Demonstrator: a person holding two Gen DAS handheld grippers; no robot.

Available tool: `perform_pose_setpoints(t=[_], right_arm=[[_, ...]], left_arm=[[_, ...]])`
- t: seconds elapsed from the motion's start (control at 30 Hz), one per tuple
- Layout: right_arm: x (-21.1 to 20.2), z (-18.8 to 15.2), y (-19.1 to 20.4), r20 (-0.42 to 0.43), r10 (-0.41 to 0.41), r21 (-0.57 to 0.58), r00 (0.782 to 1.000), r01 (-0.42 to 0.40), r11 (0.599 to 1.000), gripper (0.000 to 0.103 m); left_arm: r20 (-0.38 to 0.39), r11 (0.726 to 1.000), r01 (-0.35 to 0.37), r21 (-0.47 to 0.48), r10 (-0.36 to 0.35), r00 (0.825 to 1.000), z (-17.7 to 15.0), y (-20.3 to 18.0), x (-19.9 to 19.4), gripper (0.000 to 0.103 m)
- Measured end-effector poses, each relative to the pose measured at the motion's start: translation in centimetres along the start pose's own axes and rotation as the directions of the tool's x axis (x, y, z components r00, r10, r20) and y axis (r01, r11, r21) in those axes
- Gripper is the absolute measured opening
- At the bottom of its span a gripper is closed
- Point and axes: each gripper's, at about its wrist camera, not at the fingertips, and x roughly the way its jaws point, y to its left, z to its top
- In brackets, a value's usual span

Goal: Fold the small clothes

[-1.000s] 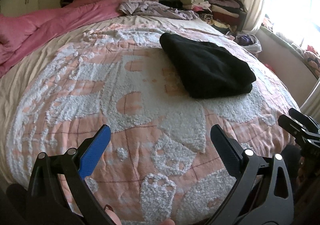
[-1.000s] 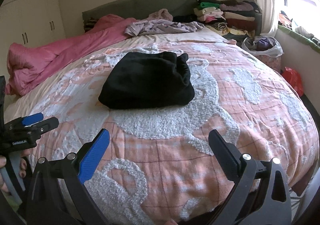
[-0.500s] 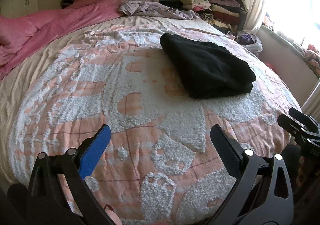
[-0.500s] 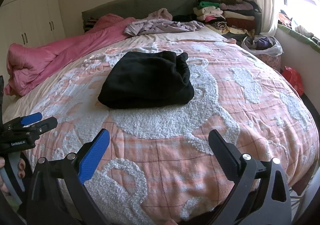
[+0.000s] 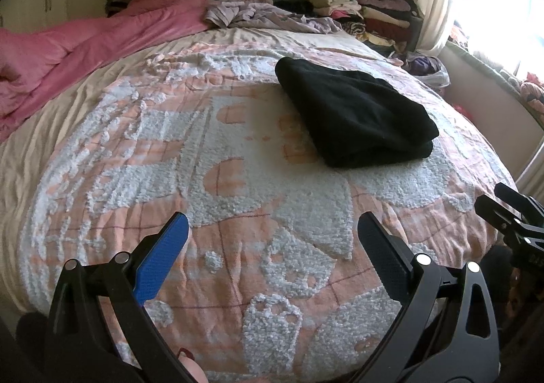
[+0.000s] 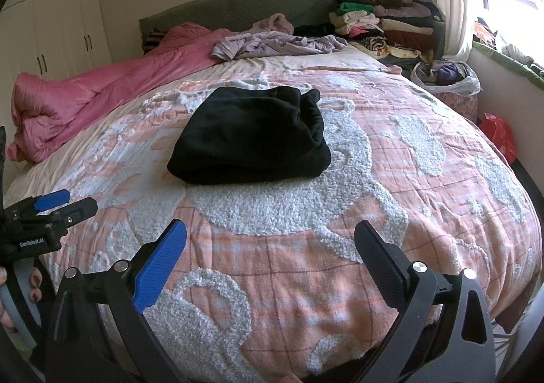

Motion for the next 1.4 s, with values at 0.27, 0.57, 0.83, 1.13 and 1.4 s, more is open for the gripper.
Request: perform_pose_setpoints(t=[0.27, 0.57, 0.83, 1.13, 1.4], right_arm=[[0.0, 0.0, 0.0, -0.003, -0.002, 0.001, 1.000, 0.002, 1.000, 0.099], [0.0, -0.3, -0.2, -0.003, -0.006, 0.002, 1.000, 0.006, 1.000, 0.099], [0.0, -0.2, -0.1, -0.003, -0.008, 0.000, 1.000, 0.008, 1.000, 0.099], [-0.1, -0.5, -0.5, -0.004, -0.016, 0.002, 1.000, 0.016, 1.000, 0.099], [-0.4, -0.4, -1.0, -0.005, -0.039, 0.018, 0.999, 0.039, 0.999, 0.099]], left_arm=[[0.001, 1.000, -0.003, 0.001, 0.003, 1.000, 0.1, 0.0, -0.1, 0.093], [0.001, 1.000, -0.004, 0.002, 0.004, 1.000, 0.1, 0.0, -0.1, 0.093], [0.000, 1.000, -0.007, 0.003, 0.007, 1.000, 0.2, 0.0, -0.2, 0.093], [0.001, 1.000, -0.004, 0.003, 0.004, 1.000, 0.2, 0.0, -0.3, 0.093], [-0.007, 1.000, -0.005, 0.003, 0.005, 1.000, 0.4, 0.3, -0.4, 0.093]])
